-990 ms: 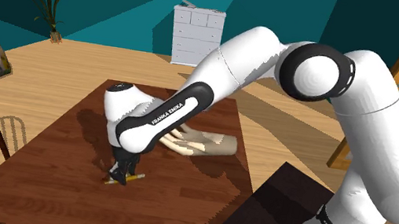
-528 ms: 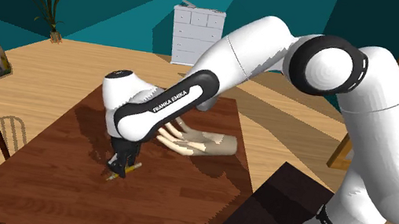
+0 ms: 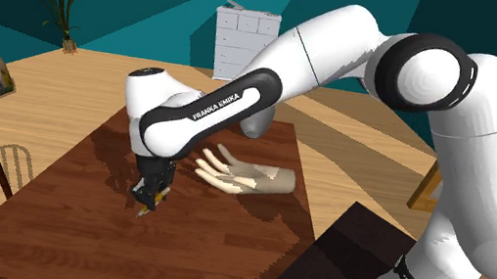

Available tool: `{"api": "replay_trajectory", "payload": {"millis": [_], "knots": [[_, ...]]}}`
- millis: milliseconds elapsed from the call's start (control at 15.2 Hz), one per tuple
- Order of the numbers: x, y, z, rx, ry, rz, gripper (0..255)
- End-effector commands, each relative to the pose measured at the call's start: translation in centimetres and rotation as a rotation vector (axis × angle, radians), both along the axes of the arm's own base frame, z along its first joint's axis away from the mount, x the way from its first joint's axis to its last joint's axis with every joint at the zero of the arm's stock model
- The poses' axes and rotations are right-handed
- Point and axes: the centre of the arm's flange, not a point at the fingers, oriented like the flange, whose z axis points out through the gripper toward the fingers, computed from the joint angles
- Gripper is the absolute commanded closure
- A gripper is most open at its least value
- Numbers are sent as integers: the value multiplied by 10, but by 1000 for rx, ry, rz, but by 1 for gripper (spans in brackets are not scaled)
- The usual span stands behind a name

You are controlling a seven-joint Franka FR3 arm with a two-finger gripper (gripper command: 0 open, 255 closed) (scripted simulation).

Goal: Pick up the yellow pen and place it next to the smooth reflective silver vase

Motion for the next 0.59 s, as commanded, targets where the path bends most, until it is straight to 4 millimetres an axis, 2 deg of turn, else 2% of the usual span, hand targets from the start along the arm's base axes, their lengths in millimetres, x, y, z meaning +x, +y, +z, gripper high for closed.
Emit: {"api": "replay_trajectory", "payload": {"millis": [0,528], "knots": [[0,0,11,0,0,0,255],[0,0,53,0,0,0,255]]}}
